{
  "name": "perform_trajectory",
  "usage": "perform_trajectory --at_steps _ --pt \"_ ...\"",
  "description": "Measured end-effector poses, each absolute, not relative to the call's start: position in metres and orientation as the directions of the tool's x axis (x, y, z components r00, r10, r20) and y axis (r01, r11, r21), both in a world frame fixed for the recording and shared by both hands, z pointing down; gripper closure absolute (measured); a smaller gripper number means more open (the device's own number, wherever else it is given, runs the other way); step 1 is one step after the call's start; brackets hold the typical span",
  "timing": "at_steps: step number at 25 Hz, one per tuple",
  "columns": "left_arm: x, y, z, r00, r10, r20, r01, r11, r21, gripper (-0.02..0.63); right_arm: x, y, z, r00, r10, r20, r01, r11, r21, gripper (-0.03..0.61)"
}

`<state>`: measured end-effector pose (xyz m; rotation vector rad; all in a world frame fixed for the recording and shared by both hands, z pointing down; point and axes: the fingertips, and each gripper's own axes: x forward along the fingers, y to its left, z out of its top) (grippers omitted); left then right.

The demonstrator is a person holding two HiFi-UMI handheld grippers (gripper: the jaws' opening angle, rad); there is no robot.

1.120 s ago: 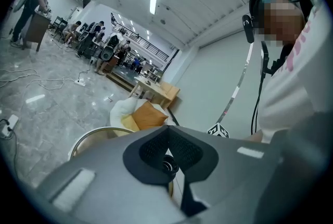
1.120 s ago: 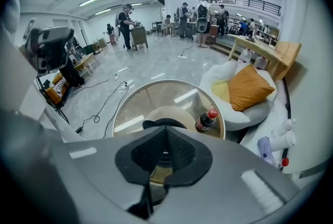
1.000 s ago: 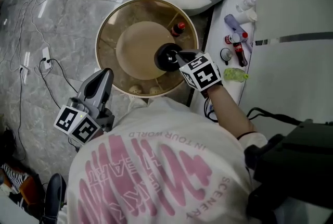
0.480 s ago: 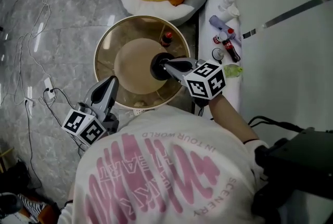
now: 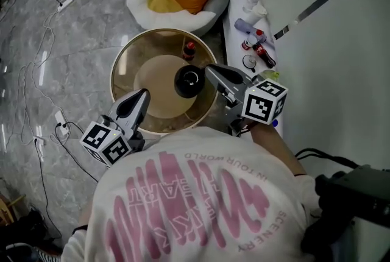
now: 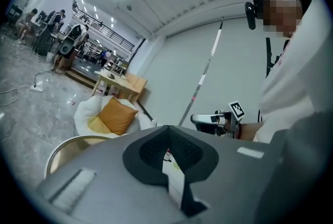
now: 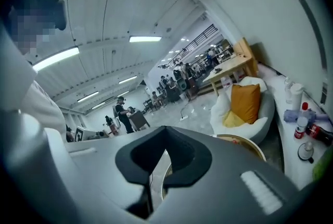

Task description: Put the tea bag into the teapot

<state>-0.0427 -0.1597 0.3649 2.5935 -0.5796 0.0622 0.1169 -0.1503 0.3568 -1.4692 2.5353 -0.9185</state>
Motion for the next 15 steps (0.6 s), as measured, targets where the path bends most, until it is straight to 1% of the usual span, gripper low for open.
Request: perform_trajectory --at_steps 2,8,15 --pt "-0.042 -0.160 0.366 0.917 -0.370 0.149 -0.397 -0.805 0.441 0.598 0.124 -0.145 0.359 -0.504 -0.831 0.235 -0.786 0.328 -0.525 0.574" --pt "-0.033 -0.158 0.374 0.941 -0.307 0.143 -0.338 -0.830 0.443 0.598 0.132 -0.120 0.384 -0.441 -0.838 0.323 -0.845 0.266 -0.464 0.575" --pt "-0.019 -0.152 0.379 0.958 -0.243 0.153 -0.286 -0.845 0.452 0.598 0.137 -0.108 0.390 -0.400 -0.852 0.337 -0.861 0.223 -0.458 0.574"
